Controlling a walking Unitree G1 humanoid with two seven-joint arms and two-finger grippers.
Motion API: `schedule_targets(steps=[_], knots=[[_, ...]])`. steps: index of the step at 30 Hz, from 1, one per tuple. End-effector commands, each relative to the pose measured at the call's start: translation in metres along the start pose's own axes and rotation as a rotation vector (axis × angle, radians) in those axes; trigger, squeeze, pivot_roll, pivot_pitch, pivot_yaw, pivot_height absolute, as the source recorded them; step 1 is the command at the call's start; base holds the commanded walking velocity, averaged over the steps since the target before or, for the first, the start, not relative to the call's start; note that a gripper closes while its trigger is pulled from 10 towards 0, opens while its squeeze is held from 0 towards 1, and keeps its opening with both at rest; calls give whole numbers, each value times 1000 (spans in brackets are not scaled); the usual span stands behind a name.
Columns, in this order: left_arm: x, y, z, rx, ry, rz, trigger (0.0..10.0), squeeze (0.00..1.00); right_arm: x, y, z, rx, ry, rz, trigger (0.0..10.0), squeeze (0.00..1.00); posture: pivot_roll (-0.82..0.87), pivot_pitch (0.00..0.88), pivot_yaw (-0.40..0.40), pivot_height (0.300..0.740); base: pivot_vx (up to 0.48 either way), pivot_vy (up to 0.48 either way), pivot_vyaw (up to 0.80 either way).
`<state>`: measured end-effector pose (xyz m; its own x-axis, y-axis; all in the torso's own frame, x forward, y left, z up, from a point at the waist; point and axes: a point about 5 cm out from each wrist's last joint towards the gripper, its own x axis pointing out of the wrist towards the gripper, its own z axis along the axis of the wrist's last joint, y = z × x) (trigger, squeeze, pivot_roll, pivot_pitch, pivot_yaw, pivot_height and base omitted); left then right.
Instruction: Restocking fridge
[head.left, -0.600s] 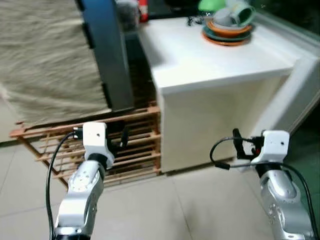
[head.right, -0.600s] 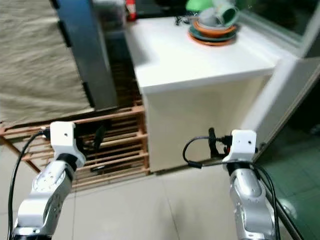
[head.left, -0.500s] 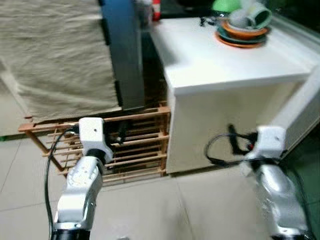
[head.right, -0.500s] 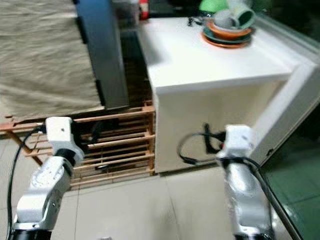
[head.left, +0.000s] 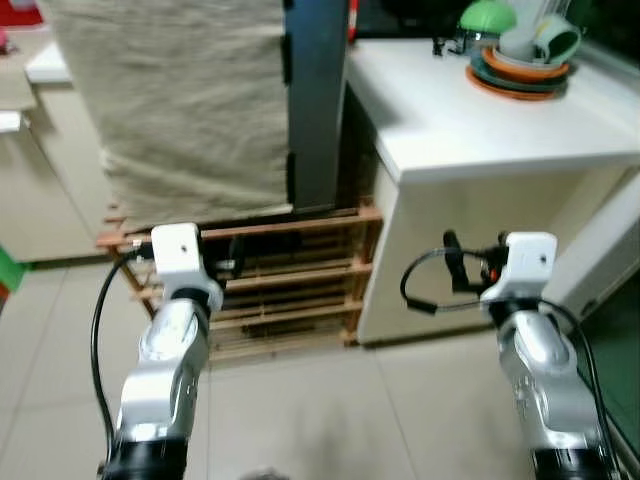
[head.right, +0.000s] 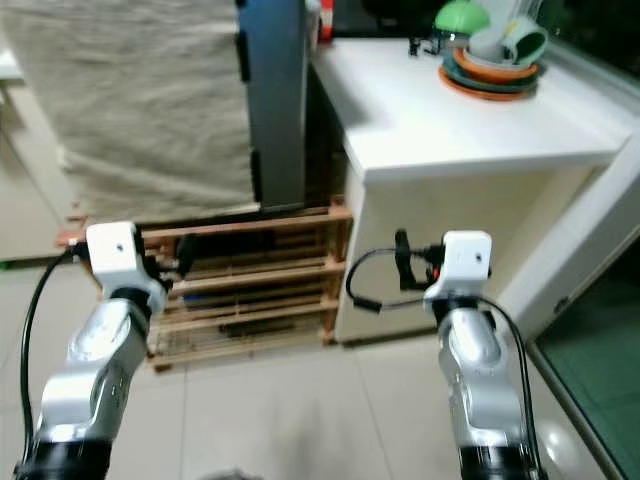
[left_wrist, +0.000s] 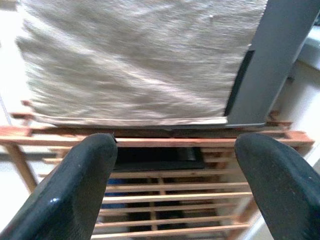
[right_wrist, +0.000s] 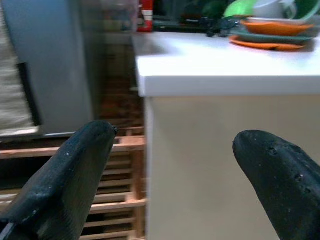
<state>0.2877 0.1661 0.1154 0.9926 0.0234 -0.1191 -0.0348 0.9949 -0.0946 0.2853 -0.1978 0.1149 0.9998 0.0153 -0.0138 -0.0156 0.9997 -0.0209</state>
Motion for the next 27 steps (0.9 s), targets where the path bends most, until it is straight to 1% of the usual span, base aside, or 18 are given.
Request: schedule_targets(steps=[1,3,6,7,8,13,15,17,18,20,21,22,23,24,26,27], knots=[[3,-3,-1,33,9,-1,10000,0,-1,0,-8,-9,43,0,10000,0,-117,0,9,740,0,0,0],[5,-2,0,53,12,8,10000,0,-3,3,-7,-7,36,16,10000,0,-116,0,9,740,0,0,0],[6,-5,4,38,-11,-6,10000,0,-3,7,-6,-13,28,34,10000,0,-120,0,7,740,0,0,0],[5,-9,8,20,-45,-37,10000,0,-4,12,-6,-11,22,56,10000,0,-119,0,2,740,356,319,0],[4,-11,8,9,-51,-43,10000,0,-4,14,-7,-3,22,62,10000,0,-119,0,-1,740,364,315,0],[5,-12,7,4,-42,-43,10000,0,-6,25,-6,-1,15,106,10000,0,-116,0,-1,740,353,324,0],[6,-9,5,11,-34,-39,10000,0,-6,31,-7,-8,12,126,10000,0,-107,0,3,740,345,334,0],[7,-1,1,12,-9,-16,10000,0,-8,37,-12,11,22,139,10000,0,-79,0,-2,740,345,334,0],[7,-1,1,12,-9,-16,10000,0,-8,37,-12,11,22,139,10000,0,-79,0,-2,740,345,334,0],[8,3,-6,-13,24,15,10000,0,-8,38,-18,44,47,126,10000,0,-50,0,-20,740,341,337,0],[10,2,-4,-18,26,25,10000,0,-6,38,-20,68,62,124,10000,0,-35,0,-30,740,326,349,0],[10,2,-4,-18,26,25,10000,0,-6,38,-20,68,62,124,10000,0,-35,0,-30,740,326,349,0],[11,1,-1,-8,9,19,10000,0,-5,38,-20,71,62,128,10000,0,-40,0,-32,740,330,349,0],[13,-1,8,31,-30,-7,10000,0,0,35,-17,63,57,131,10000,0,-53,0,-22,740,330,349,0],[13,-1,8,31,-30,-7,10000,0,0,35,-17,63,57,131,10000,0,-53,0,-22,740,330,349,0],[13,-1,9,41,-36,-19,10000,0,1,32,-16,59,55,121,10000,0,-64,0,-15,740,330,349,0]])
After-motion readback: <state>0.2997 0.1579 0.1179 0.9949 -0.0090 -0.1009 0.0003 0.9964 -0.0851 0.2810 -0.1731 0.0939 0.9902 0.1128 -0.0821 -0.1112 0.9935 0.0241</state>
